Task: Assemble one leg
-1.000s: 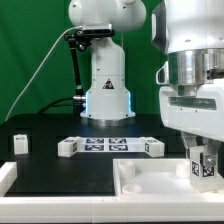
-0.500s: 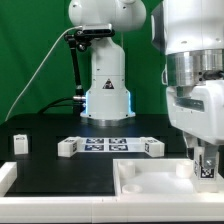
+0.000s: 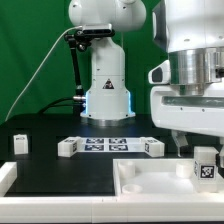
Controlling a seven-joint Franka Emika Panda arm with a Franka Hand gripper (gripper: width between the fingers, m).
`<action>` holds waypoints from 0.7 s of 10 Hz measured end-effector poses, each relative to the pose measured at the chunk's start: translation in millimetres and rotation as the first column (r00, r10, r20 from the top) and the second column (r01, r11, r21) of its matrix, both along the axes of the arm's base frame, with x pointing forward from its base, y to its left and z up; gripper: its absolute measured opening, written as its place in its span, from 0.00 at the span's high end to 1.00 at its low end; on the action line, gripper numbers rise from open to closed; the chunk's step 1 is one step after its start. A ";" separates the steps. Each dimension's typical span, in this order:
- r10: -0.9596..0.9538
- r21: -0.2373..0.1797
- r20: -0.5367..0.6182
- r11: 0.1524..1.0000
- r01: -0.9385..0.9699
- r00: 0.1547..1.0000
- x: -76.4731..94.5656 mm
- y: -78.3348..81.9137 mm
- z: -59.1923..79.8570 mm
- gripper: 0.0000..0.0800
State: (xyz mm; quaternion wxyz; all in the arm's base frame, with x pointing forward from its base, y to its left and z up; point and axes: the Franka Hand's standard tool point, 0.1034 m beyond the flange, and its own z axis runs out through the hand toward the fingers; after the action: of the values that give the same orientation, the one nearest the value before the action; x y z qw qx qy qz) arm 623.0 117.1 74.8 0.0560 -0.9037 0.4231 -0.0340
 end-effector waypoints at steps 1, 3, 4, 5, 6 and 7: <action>0.113 -0.019 -0.004 0.993 -0.113 0.994 2.2 3.2 2.7 0.19; 0.395 -0.078 -0.012 0.915 -0.395 0.919 6.7 4.8 5.2 0.19; 0.485 -0.093 -0.016 0.870 -0.485 0.874 8.4 4.1 5.6 0.19; 0.591 -0.111 -0.024 0.800 -0.589 0.806 9.6 0.5 5.3 0.19; 0.669 -0.120 -0.030 0.735 -0.667 0.743 10.3 -6.2 4.6 0.19; 0.706 -0.125 -0.034 0.699 -0.704 0.707 10.5 -9.4 4.3 0.19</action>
Offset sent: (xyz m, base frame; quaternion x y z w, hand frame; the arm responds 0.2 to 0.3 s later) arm 0.0103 0.0063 0.0020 -0.0238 -0.0167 -0.2284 0.9731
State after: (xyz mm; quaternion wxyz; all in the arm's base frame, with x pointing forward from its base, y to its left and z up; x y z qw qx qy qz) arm 633.6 107.6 79.1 0.0100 -0.9981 0.0417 -0.0447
